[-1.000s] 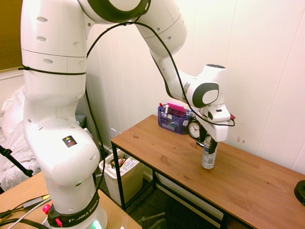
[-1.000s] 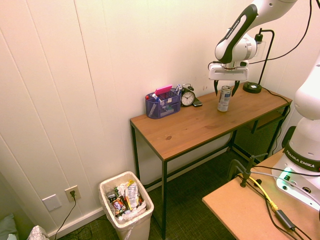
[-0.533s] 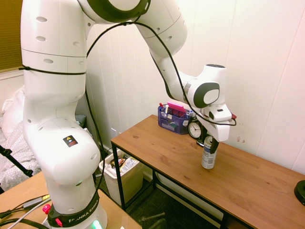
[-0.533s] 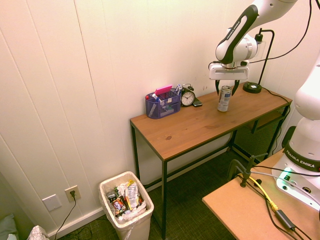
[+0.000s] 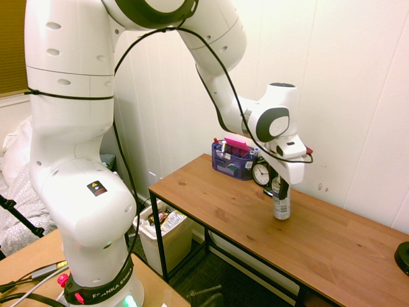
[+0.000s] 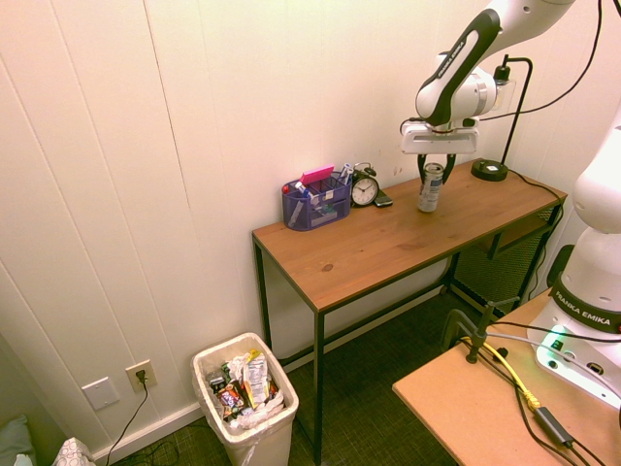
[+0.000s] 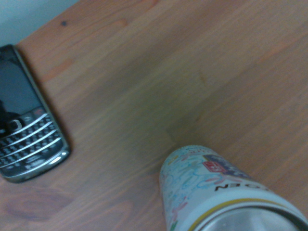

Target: Throw the can in the trash bin

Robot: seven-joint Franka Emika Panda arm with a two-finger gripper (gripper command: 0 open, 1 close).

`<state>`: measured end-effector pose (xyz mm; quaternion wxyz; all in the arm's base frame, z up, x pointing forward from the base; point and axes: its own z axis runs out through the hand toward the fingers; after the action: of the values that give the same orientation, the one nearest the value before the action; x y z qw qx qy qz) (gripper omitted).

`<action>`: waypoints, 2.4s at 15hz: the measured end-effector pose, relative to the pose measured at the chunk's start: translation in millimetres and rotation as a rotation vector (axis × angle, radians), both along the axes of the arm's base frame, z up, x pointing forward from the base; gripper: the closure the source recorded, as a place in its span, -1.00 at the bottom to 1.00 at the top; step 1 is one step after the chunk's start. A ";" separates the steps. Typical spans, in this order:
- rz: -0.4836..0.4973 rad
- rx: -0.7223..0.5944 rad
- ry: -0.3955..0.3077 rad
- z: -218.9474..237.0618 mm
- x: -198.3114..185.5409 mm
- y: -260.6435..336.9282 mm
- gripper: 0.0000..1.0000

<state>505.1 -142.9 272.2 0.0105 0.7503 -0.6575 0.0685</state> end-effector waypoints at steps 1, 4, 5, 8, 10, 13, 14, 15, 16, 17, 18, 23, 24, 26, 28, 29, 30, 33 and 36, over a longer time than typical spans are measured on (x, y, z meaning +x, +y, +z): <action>0.027 -0.015 -0.024 15.1 1.2 18.6 1.00; 0.108 -0.058 -0.079 76.3 -8.6 107.3 1.00; 0.141 -0.062 -0.085 98.3 -16.3 140.4 1.00; 0.275 -0.095 -0.137 167.8 -37.7 257.6 1.00; 0.374 -0.105 -0.160 199.7 -41.5 344.7 1.00; 0.498 -0.114 -0.127 188.7 -33.1 449.3 1.00; 0.533 -0.111 -0.100 177.9 -25.3 472.3 1.00; 0.554 -0.105 -0.074 165.7 -15.9 489.8 1.00; 0.569 -0.091 -0.046 151.0 -3.9 504.6 1.00; 0.587 -0.076 -0.024 134.3 9.0 518.8 1.00; 0.606 -0.060 -0.004 118.9 20.1 532.1 1.00; 0.669 -0.003 0.108 46.1 50.3 593.5 1.00; 0.669 0.003 0.132 24.0 54.9 602.4 1.00; 0.663 0.028 0.170 -18.1 68.9 610.3 1.00; 0.652 0.040 0.200 -54.0 82.4 613.2 1.00; 0.645 0.058 0.215 -69.1 86.6 615.3 1.00; 0.645 0.078 0.234 -82.9 87.1 616.4 1.00; 0.656 0.078 0.264 -97.0 84.3 615.7 -1.00; 0.665 0.070 0.284 -98.5 85.5 609.6 -1.00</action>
<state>590.6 466.7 173.7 0.0532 0.9250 -0.3715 -0.0595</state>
